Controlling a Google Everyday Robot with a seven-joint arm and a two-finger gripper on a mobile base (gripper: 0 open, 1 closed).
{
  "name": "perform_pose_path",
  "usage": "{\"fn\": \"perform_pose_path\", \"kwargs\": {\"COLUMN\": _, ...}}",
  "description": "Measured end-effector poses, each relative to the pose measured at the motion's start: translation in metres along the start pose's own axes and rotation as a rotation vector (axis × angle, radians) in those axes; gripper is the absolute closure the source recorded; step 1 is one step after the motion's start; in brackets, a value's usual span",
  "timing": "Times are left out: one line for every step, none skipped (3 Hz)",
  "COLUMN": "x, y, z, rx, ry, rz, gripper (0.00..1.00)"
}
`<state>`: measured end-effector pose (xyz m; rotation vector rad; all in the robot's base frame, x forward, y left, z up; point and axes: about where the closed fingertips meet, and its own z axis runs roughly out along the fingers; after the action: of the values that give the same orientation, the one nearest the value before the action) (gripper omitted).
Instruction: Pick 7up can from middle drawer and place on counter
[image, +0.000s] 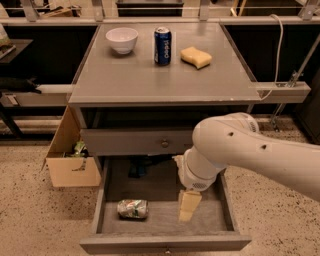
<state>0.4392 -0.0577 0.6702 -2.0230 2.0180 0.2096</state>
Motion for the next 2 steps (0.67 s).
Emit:
{"fn": "perform_pose_path", "kwargs": {"x": -0.023, "y": -0.003, "z": 0.052, "rx": -0.020, "ry": -0.037, "rz": -0.011, "gripper": 0.00}}
{"fn": "perform_pose_path", "kwargs": {"x": -0.035, "y": -0.010, "z": 0.125, "rx": -0.071, "ry": -0.098, "rz": 0.019, "gripper": 0.00}}
